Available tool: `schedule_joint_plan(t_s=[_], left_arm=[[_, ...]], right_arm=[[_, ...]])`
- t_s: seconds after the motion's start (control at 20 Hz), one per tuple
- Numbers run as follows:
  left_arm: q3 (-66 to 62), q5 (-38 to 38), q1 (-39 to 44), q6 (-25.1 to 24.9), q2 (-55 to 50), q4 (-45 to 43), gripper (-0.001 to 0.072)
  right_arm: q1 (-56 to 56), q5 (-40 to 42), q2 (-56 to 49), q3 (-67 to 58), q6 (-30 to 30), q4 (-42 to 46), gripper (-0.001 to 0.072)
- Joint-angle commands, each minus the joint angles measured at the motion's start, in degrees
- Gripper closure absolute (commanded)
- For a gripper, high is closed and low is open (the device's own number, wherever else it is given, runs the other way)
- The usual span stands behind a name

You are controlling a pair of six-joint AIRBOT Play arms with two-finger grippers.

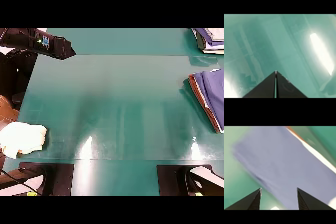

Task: Fold the shirts.

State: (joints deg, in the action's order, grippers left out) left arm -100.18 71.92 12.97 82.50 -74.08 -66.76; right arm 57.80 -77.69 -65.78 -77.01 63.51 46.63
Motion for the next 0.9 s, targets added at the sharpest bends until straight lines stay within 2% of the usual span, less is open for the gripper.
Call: schedule_joint_plan(t_s=[0.0, 0.05, 0.1, 0.15, 0.3, 0.55, 0.85], left_arm=[[0.00, -0.37, -0.04, 0.02, 0.04, -0.04, 0.0681], [0.00, -0.55, -0.02, 0.02, 0.04, -0.04, 0.0681], [0.00, -0.66, -0.04, 0.00, 0.04, -0.04, 0.0681], [0.00, -0.68, -0.04, 0.00, 0.04, -0.04, 0.0681], [0.00, -1.05, -0.04, 0.02, 0.04, -0.04, 0.0681], [0.00, -1.03, -0.04, 0.00, 0.04, -0.04, 0.0681], [0.00, -1.05, -0.02, 0.00, 0.04, -0.04, 0.0681]], right_arm=[[-7.52, 1.62, 2.05, 0.22, 1.97, -8.17, 0.0190], [-11.50, 1.66, 2.05, 0.22, 2.54, -9.55, 0.0192], [-15.50, 1.64, 2.05, 0.22, 2.51, -9.57, 0.0224], [-19.63, 1.55, 2.05, 0.22, 2.51, -9.55, 0.0307], [-31.67, 2.32, 2.05, 0.22, 2.45, -9.44, 0.0693], [-43.08, 3.56, 2.05, 0.22, 2.43, -9.35, 0.0692], [-44.19, 1.97, 2.05, 0.22, 2.45, -9.51, 0.0692]])
